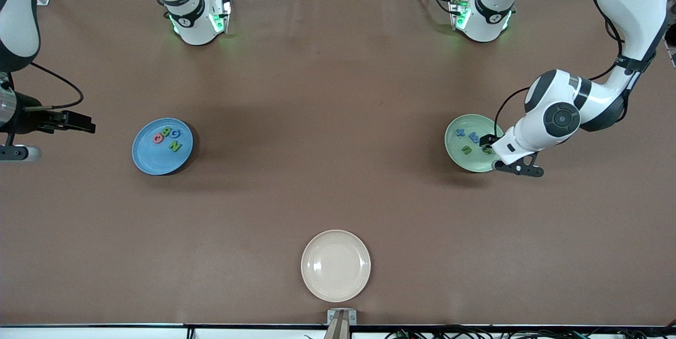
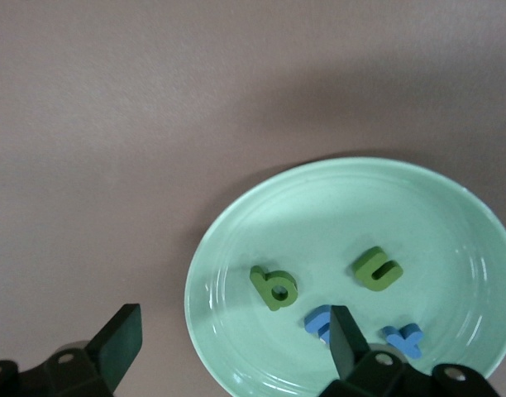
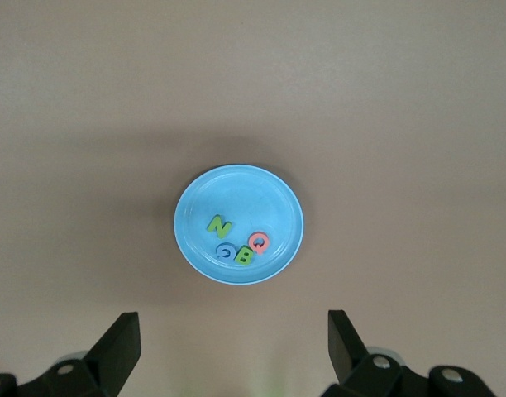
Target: Sort uppercase to blue plate, lowercase to green plate
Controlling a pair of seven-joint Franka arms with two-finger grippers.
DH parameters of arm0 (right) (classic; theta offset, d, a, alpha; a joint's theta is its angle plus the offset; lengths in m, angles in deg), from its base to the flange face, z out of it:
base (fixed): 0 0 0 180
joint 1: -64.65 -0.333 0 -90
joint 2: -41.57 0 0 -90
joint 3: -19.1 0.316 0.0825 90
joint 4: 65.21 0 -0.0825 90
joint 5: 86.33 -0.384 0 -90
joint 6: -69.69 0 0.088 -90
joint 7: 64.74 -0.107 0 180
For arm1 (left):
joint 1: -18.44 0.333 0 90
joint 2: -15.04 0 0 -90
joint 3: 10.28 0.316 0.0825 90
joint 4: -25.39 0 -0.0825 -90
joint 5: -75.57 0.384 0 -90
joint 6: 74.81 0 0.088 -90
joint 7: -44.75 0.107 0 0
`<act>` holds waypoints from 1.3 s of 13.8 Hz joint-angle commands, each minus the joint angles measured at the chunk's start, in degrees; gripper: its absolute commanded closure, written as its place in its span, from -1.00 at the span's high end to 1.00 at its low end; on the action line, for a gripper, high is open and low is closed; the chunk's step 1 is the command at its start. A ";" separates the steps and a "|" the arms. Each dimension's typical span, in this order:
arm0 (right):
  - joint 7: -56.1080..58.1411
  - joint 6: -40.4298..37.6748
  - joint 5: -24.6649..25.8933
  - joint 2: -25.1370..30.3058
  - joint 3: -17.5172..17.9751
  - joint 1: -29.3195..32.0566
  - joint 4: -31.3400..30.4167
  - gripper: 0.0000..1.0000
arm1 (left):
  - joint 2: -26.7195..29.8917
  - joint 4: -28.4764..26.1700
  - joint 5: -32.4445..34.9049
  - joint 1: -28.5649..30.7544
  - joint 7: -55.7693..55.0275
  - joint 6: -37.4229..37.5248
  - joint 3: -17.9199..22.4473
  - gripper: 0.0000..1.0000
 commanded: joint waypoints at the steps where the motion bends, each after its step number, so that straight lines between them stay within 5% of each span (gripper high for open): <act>1: -0.18 -0.89 0.33 1.57 0.26 0.86 0.30 1.00 | 1.27 1.41 -0.47 0.89 -0.71 2.69 -0.98 1.00; 6: -0.18 -1.06 -0.02 1.57 0.79 0.25 0.30 1.00 | 6.97 3.80 -15.90 0.89 10.77 6.04 -0.11 0.99; 10: -0.09 -1.15 0.33 1.57 0.61 0.42 0.30 1.00 | 12.94 3.79 -24.98 0.98 18.70 6.13 4.28 0.99; 15: -0.09 -0.98 0.59 1.22 0.61 0.42 1.88 1.00 | 21.64 5.89 -27.28 1.59 18.89 9.90 8.24 0.99; 18: -0.27 -1.06 0.33 1.04 0.61 0.51 3.64 1.00 | 24.29 13.26 -27.45 1.85 18.37 17.53 9.13 0.99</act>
